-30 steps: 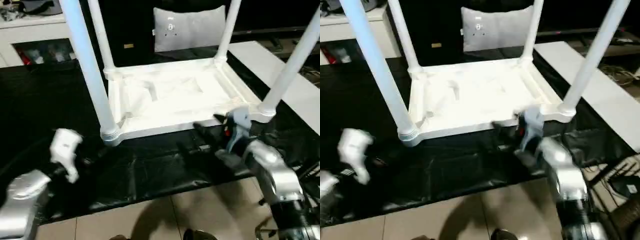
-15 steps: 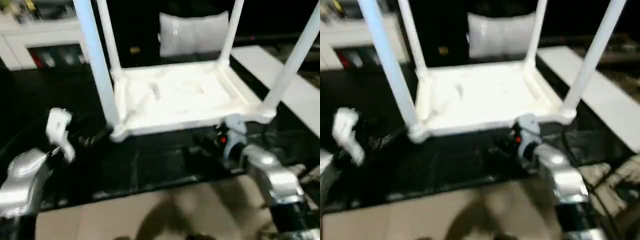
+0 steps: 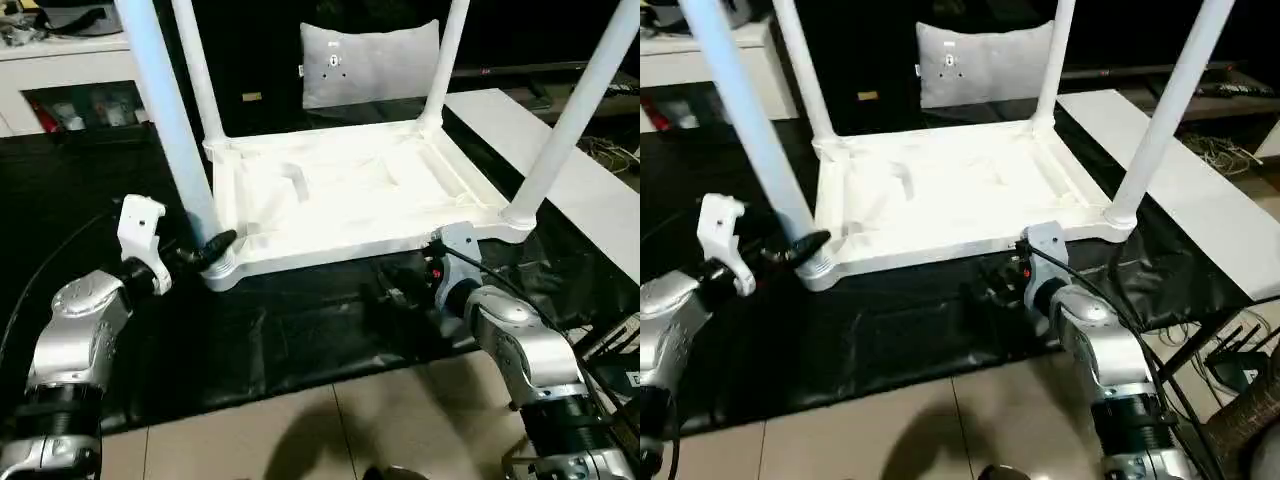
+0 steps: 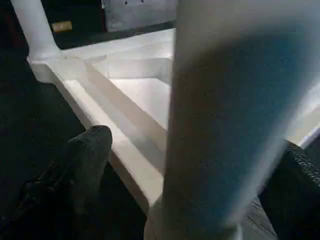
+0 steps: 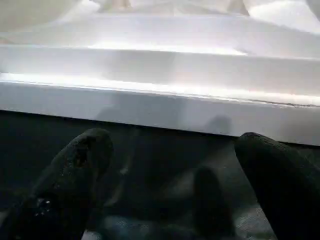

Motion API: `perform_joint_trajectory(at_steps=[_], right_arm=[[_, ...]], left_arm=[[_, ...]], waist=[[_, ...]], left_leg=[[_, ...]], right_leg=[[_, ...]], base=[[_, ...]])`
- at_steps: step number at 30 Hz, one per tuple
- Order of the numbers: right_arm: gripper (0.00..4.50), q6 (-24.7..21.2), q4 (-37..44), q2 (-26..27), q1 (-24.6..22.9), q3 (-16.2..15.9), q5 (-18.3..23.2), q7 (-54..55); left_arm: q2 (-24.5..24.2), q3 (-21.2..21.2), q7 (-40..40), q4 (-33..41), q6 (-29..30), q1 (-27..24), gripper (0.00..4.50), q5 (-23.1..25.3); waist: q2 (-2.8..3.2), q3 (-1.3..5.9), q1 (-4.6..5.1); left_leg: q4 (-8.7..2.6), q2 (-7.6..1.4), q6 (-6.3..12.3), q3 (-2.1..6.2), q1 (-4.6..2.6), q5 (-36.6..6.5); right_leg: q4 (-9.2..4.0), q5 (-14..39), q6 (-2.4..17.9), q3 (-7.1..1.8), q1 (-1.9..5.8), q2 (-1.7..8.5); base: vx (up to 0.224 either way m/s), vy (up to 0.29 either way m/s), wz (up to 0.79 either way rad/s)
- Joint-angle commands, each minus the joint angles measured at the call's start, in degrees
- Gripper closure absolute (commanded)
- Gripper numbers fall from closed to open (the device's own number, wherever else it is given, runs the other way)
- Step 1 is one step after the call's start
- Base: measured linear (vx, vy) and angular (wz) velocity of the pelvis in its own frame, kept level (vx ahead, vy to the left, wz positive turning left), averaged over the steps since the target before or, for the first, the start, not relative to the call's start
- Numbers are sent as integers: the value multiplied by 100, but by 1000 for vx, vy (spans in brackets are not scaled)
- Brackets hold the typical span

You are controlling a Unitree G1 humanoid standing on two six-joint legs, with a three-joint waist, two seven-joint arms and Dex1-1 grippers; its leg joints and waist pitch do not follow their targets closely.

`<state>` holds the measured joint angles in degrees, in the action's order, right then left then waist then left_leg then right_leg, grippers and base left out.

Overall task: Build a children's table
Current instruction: Rotate table base

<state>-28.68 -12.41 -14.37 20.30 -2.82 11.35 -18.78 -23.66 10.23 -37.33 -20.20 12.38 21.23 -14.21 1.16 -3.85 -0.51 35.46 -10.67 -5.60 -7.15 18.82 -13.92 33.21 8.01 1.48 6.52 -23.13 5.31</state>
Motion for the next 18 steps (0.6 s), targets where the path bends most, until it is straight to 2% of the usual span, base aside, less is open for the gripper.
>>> perform_joint_trajectory(at_steps=[1, 2, 4, 5, 6, 7, 8, 9, 11, 13, 14, 16, 18], right_arm=[[0, -60, -350, 0, 166, 18, -105, 87], [0, -60, -682, 38, 270, 84, -92, 134], [0, 55, -1140, 23, 427, 97, -223, 260], [0, 55, -1140, 23, 427, 97, -223, 260], [0, 208, -1446, 8, 545, 116, -286, 297], [0, 337, -1673, 15, 643, 162, -291, 318], [0, 508, -2009, 38, 807, 236, -285, 332], [0, 588, -2163, 50, 890, 254, -287, 324], [0, 704, -2327, 68, 991, 263, -288, 299], [0, 918, -2574, 127, 1184, 290, -252, 240], [0, 975, -2662, 141, 1253, 280, -262, 229], [0, 1092, -2749, 209, 1401, 215, -283, 128], [0, 1268, -2902, 294, 1542, 138, -332, -42]], left_arm=[[81, -56, -209, -172, -20, 218, 4, -157], [130, -135, -413, -296, -10, 333, 4, -223], [186, -272, -731, -416, 5, 460, 4, -290], [186, -272, -731, -416, 5, 460, 4, -290], [214, -356, -975, -345, 124, 476, 4, -411], [231, -413, -1123, -273, 206, 478, 4, -488], [253, -582, -1511, 10, 446, 426, 4, -696], [251, -684, -1722, 190, 575, 378, 4, -804], [235, -807, -1957, 395, 731, 322, 4, -922], [172, -1045, -2316, 768, 1028, 213, 4, -1116], [152, -1132, -2435, 902, 1130, 175, 4, -1187], [118, -1439, -2626, 1400, 1384, 40, 4, -1349], [191, -1636, -2665, 1697, 1482, -25, 4, -1372]], waist=[[-55, 484, -23], [0, 513, -49], [-50, 559, -105], [-59, 564, -124], [-61, 550, -162], [-75, 530, -163], [-69, 500, -183], [-54, 482, -196], [-52, 439, -234], [-55, 442, -223], [-80, 427, -211], [-77, 429, -180], [-107, 419, -119]], left_leg=[[-459, -110, 328, -71, 138, -164], [-427, -86, 431, -77, 142, 226], [-345, -51, 663, -105, 180, 852], [-331, -47, 723, -107, 204, 947], [-326, -58, 816, -122, 212, 942], [-334, -64, 821, -141, 215, 786], [-363, -85, 711, -160, 197, 393], [-376, -96, 639, -167, 185, 208], [-417, -132, 379, -177, 148, -301], [-444, -147, 264, -174, 175, -440], [-453, -140, 225, -179, 178, -528], [-462, -144, 178, -177, 187, -625], [-455, -118, 182, -183, 215, -705]], right_leg=[[-239, 1039, 1142, -307, 371, 276], [-179, 685, 1319, -301, 361, 266], [-77, -6, 1554, -313, 352, 266], [-55, -121, 1582, -318, 363, 267], [-53, -74, 1592, -314, 338, 280], [-87, 148, 1575, -307, 321, 280], [-138, 762, 1511, -307, 317, 308], [-177, 1059, 1467, -306, 302, 307], [-246, 1721, 1269, -312, 270, 295], [-245, 1871, 1130, -307, 300, 294], [-267, 2004, 1036, -307, 292, 281], [-266, 2149, 965, -310, 303, 280], [-301, 2427, 844, -306, 310, 273]], base=[[65, -21, 5], [61, -29, 2], [0, 0, 0], [0, 0, 0], [0, 0, 0], [0, 0, 0], [0, 0, 0], [0, 0, 0], [0, 0, 0], [0, 0, 0], [0, 0, 0], [0, 0, 0], [0, 0, 0]])
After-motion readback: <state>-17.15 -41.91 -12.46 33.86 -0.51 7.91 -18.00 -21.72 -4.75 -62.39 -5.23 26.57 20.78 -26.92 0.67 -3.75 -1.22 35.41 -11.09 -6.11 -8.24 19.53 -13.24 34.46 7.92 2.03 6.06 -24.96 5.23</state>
